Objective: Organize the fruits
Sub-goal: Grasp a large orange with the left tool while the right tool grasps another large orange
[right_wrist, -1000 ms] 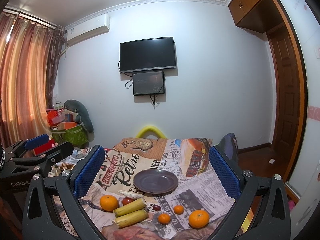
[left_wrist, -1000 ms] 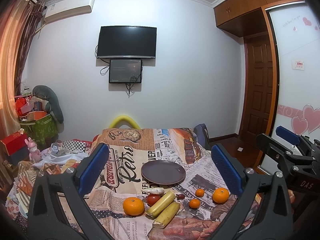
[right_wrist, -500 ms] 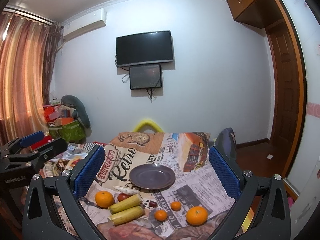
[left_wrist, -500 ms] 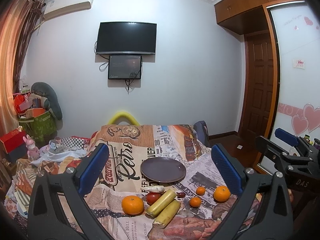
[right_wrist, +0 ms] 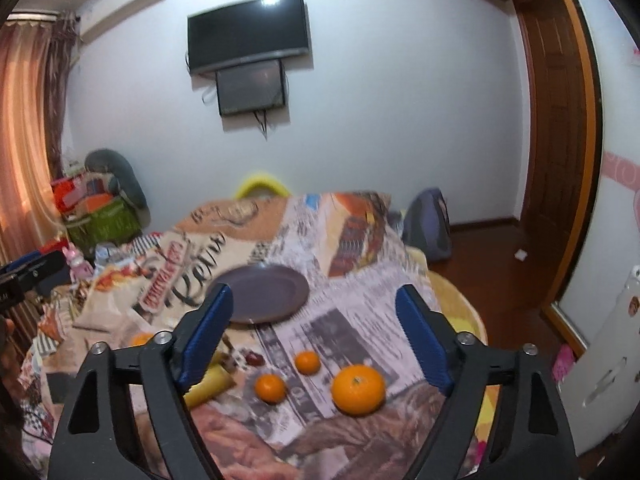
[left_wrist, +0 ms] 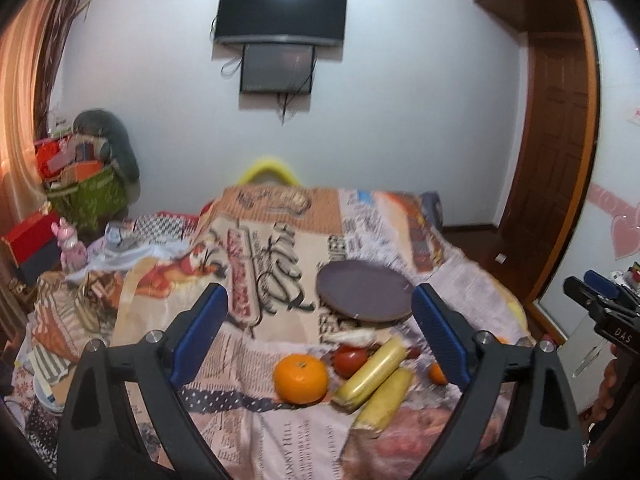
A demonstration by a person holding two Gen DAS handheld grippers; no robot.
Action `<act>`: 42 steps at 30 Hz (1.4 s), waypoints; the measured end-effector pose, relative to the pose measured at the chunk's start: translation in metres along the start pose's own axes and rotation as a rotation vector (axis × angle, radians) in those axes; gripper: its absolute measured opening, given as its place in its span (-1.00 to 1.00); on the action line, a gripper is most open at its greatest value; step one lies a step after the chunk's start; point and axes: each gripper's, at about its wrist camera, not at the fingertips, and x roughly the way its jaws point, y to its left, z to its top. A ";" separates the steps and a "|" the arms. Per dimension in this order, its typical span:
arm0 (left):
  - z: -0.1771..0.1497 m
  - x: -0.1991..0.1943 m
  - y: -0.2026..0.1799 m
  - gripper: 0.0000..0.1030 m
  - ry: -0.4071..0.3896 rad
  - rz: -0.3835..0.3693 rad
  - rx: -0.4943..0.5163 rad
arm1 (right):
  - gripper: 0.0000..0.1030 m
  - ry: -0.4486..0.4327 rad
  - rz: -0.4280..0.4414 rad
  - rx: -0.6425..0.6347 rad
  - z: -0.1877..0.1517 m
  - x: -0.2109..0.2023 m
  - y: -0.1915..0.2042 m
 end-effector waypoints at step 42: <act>-0.094 0.182 0.028 0.41 0.540 -0.065 -0.030 | 0.48 0.491 0.004 0.080 -0.081 0.142 -0.044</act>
